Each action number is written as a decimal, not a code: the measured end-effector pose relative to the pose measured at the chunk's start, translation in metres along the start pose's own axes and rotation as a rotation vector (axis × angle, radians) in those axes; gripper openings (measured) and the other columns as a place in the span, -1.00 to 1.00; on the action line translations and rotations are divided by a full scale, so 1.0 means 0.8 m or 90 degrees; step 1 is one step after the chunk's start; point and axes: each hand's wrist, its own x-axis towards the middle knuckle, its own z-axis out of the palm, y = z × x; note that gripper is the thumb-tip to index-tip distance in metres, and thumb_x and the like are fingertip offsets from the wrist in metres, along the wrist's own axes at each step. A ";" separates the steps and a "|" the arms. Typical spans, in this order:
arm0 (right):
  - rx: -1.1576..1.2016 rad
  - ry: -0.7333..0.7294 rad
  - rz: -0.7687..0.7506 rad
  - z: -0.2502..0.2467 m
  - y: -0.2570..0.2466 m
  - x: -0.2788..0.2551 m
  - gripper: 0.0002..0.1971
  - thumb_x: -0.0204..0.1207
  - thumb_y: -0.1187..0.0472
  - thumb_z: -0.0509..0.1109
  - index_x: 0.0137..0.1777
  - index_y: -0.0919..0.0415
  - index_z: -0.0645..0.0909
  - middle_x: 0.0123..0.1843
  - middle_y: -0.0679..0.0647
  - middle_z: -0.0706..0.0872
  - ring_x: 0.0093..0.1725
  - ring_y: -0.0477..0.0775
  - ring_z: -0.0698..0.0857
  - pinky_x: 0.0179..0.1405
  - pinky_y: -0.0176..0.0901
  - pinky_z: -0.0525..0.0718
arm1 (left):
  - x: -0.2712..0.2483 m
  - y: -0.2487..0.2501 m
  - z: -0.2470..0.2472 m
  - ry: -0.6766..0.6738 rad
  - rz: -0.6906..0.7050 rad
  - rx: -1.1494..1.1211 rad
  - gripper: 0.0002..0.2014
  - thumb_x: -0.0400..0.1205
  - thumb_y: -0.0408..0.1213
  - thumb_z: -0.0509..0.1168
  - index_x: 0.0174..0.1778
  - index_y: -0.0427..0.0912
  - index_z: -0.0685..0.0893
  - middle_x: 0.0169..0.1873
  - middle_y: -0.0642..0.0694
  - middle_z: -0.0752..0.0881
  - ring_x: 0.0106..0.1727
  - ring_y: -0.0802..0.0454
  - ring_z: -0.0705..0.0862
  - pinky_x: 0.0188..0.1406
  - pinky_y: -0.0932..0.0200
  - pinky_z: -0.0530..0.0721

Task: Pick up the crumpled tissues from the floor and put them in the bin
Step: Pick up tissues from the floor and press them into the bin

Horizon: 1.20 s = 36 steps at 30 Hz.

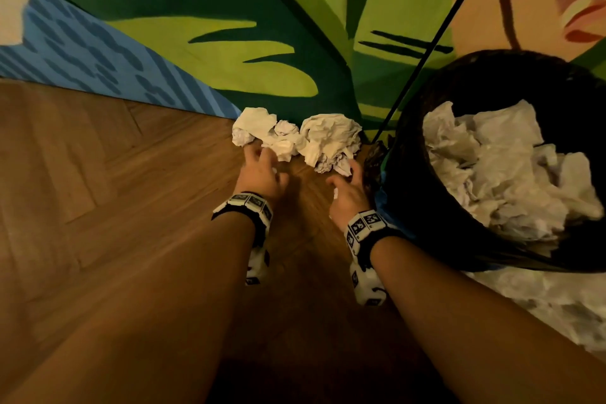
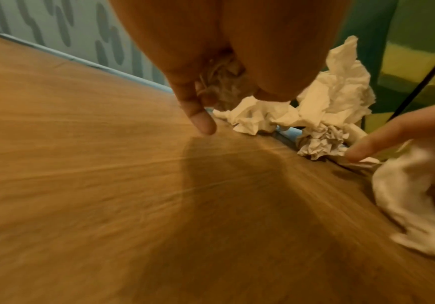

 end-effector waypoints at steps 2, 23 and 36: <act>-0.070 -0.060 0.008 0.005 0.005 0.003 -0.55 0.57 0.43 0.28 0.43 0.11 0.54 0.74 0.03 -0.26 0.68 0.28 0.01 0.54 -0.15 0.20 | 0.005 0.006 -0.003 -0.017 0.080 0.037 -0.56 0.59 -0.16 0.33 0.41 -0.02 0.49 0.64 -0.12 -0.01 0.38 -0.23 0.54 0.41 -0.09 0.55; 0.041 -0.013 0.061 0.008 -0.006 0.008 -0.58 0.51 0.41 0.32 0.32 0.04 0.57 0.72 0.13 -0.22 0.63 0.39 0.13 0.54 0.00 0.34 | 0.004 0.017 0.011 -0.208 0.043 0.115 -0.52 0.65 -0.06 0.26 0.52 0.04 0.45 0.70 0.01 -0.06 0.59 -0.25 0.31 0.50 -0.18 0.44; -0.208 -0.084 -0.031 0.024 0.013 -0.006 -0.68 0.62 0.05 0.31 0.27 0.21 0.63 0.42 0.13 0.33 0.40 0.26 0.35 0.41 0.01 0.36 | -0.015 -0.004 0.007 -0.073 0.018 -0.040 -0.87 0.54 -0.07 0.34 -0.14 0.10 0.50 -0.17 0.05 0.63 -0.15 0.03 0.65 -0.24 0.15 0.59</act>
